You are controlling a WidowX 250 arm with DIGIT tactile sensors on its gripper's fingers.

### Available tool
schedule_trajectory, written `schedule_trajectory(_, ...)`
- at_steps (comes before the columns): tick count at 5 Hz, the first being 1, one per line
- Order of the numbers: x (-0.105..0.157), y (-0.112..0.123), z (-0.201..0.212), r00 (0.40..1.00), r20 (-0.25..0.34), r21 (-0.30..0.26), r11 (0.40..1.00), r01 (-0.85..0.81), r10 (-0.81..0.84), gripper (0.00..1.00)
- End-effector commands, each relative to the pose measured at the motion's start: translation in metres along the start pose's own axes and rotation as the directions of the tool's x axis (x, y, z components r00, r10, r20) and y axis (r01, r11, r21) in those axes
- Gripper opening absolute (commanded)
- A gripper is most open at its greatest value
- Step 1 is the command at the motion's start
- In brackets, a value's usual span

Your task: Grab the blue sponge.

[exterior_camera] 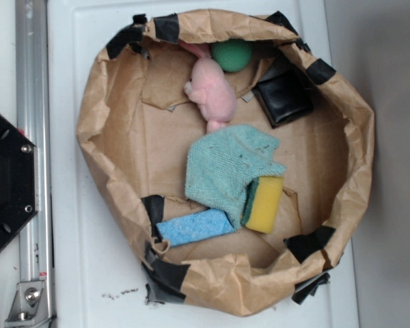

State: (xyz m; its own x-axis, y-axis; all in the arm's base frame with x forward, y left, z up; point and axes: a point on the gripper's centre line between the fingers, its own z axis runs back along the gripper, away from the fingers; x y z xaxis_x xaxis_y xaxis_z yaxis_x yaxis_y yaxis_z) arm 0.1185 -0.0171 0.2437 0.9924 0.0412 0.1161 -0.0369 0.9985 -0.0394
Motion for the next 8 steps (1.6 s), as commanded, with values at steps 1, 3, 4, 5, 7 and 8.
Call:
schedule_trajectory(1,0.0,0.0,0.0,1.0,0.0,0.0,1.0,0.0,0.0,1.0)
schedule_trajectory(3,0.082,0.015,-0.114,0.922,-0.199,-0.116,0.926,-0.359,0.333,1.0)
schedule_trajectory(4,0.098,0.022,-0.141,0.915,-0.199,-0.174,0.907,-0.384,0.35,1.0)
schedule_trajectory(5,0.106,0.017,-0.167,0.905,-0.236,-0.129,0.911,-0.391,0.354,1.0)
schedule_trajectory(7,0.112,-0.008,-0.204,0.872,-0.365,-0.126,0.91,-0.395,0.328,1.0)
schedule_trajectory(8,0.109,-0.026,-0.214,0.872,-0.384,-0.111,0.922,-0.37,0.303,1.0)
